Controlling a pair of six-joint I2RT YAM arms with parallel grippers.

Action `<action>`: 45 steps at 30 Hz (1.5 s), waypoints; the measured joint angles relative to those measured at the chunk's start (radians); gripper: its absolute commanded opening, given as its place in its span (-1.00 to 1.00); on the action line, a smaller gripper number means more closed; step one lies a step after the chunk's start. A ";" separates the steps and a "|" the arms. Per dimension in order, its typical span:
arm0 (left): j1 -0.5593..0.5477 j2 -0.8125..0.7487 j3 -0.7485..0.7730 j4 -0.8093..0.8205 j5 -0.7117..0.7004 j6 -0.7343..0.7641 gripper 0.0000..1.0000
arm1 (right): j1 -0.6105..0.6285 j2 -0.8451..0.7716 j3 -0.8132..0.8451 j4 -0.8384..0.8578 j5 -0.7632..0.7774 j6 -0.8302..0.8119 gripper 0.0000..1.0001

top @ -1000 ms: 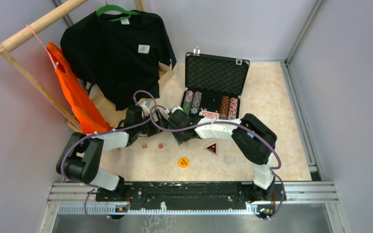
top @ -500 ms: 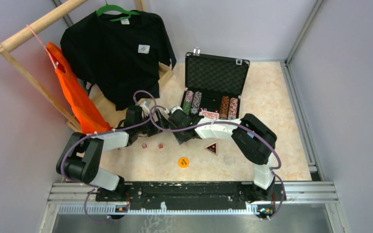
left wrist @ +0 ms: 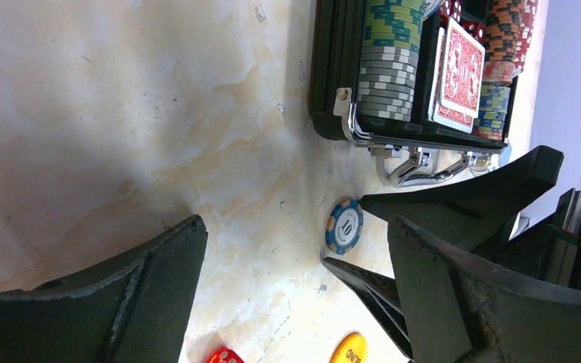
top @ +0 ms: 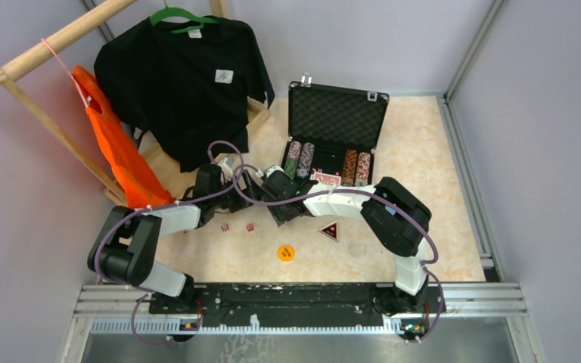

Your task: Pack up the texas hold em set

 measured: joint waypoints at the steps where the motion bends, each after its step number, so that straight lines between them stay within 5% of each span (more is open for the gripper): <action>1: 0.000 0.000 0.000 0.000 0.000 0.000 0.89 | 0.000 0.000 0.000 0.000 -0.001 0.000 0.09; 13: 0.000 0.000 0.000 0.000 0.003 0.000 0.89 | 0.000 -0.003 -0.005 0.001 -0.001 -0.002 -0.14; 45: 0.000 0.035 0.014 0.023 0.069 -0.010 0.88 | 0.000 -0.022 -0.008 -0.042 0.000 -0.010 -0.18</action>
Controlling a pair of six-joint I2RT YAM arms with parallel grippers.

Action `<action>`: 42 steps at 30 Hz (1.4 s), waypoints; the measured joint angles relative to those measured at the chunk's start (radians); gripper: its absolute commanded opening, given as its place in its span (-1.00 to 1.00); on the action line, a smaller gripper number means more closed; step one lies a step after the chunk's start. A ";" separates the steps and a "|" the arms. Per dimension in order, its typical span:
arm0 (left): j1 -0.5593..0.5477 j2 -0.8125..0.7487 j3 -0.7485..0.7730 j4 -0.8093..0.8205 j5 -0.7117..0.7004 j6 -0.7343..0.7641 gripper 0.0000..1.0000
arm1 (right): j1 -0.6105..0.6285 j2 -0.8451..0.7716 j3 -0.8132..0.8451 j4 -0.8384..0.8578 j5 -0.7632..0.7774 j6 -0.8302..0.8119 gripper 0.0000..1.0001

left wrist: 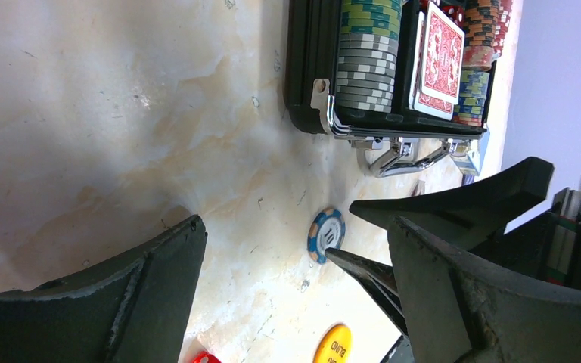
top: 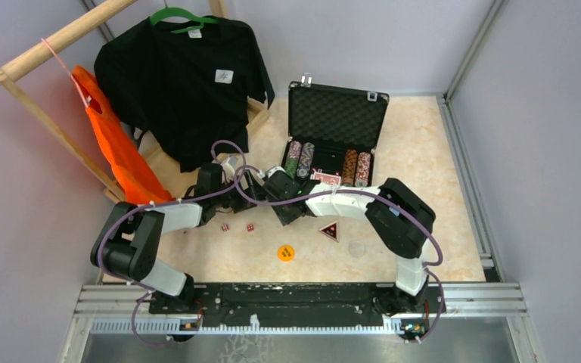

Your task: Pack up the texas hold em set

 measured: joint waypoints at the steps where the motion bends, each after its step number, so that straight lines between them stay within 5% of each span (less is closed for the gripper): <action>1: 0.000 0.000 0.000 0.000 0.002 -0.002 0.87 | 0.000 -0.005 0.000 -0.003 0.001 0.000 -0.18; 7: 0.000 0.009 0.000 0.008 0.035 -0.016 0.86 | 0.000 -0.039 0.000 -0.009 0.004 0.000 -0.18; 11: 0.000 0.028 0.000 0.024 0.064 -0.031 0.86 | 0.000 -0.055 0.000 -0.008 0.004 0.001 0.09; 19: 0.021 0.032 0.001 0.023 0.073 -0.080 0.82 | 0.016 -0.049 0.000 -0.008 0.000 -0.001 0.17; 42: 0.051 0.053 0.023 -0.002 0.077 -0.132 0.82 | 0.037 0.033 0.042 -0.039 0.008 0.000 0.10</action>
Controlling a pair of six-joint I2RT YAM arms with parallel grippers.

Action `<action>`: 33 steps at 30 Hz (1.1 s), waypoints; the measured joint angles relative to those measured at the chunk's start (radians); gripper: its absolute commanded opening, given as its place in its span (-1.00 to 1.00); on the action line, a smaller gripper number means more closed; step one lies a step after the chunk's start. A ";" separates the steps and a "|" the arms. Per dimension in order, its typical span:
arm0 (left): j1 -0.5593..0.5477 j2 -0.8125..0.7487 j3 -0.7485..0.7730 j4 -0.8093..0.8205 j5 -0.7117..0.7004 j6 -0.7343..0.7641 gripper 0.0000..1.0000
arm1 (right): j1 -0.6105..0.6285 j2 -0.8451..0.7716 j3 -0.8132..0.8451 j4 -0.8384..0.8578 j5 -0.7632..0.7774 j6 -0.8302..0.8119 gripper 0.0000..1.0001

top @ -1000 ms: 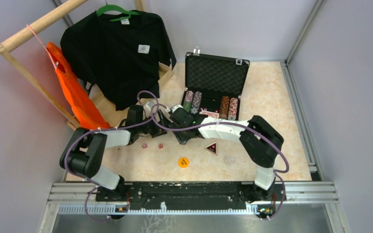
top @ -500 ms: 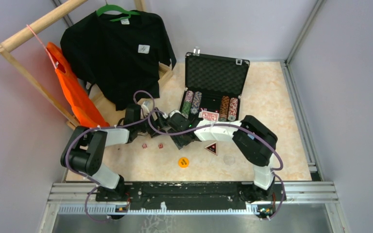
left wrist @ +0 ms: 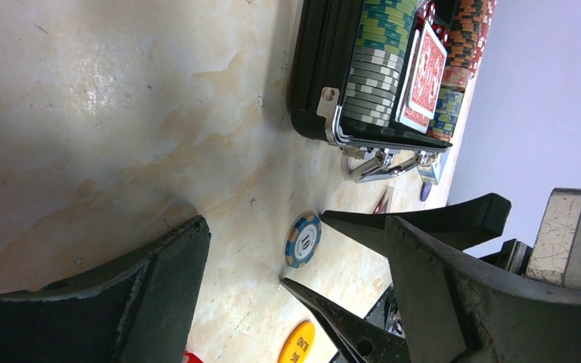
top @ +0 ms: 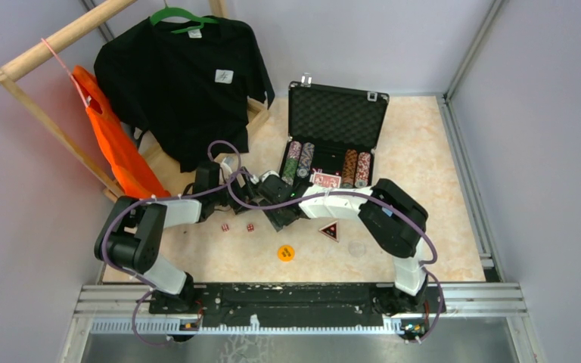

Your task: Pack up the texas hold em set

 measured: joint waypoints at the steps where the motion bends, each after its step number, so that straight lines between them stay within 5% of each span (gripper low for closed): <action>1: 0.000 0.000 0.000 0.000 0.000 0.000 0.82 | 0.000 0.000 0.002 -0.001 0.000 0.000 0.08; 12: 0.000 0.000 0.000 0.000 0.000 0.000 0.82 | 0.001 0.004 0.005 0.002 -0.011 0.000 -0.14; 33: 0.000 0.008 0.006 0.002 0.002 0.003 0.82 | 0.001 -0.002 0.006 -0.009 0.001 -0.005 -0.18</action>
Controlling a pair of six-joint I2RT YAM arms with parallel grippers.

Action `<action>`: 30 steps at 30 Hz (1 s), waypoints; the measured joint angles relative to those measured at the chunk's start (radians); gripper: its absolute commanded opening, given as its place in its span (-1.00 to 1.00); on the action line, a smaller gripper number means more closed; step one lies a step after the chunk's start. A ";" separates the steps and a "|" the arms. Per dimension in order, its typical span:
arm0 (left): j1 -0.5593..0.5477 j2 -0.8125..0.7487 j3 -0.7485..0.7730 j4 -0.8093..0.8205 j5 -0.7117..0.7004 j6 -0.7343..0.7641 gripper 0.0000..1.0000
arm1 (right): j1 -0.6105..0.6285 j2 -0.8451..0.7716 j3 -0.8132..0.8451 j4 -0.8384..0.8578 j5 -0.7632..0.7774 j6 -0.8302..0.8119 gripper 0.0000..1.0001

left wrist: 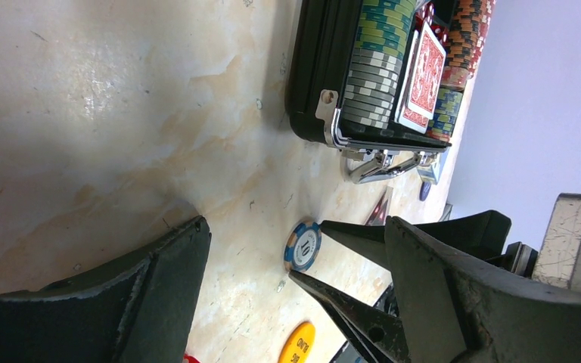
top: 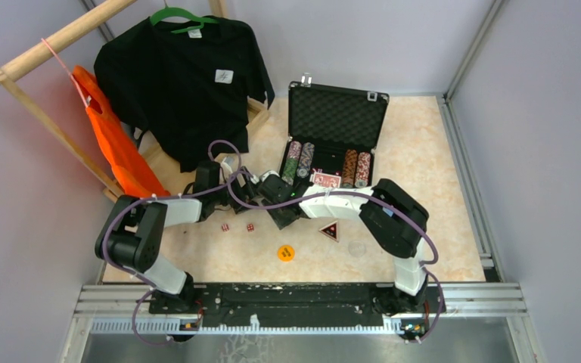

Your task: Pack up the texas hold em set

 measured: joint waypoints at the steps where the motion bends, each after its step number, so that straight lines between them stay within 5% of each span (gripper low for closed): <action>1: 0.000 0.001 0.000 0.001 0.003 0.000 0.82 | 0.000 -0.002 0.000 -0.004 0.003 -0.001 -0.18; 30: 0.000 0.061 0.007 0.070 0.140 -0.046 0.71 | 0.000 -0.117 -0.036 0.000 0.025 -0.003 -0.18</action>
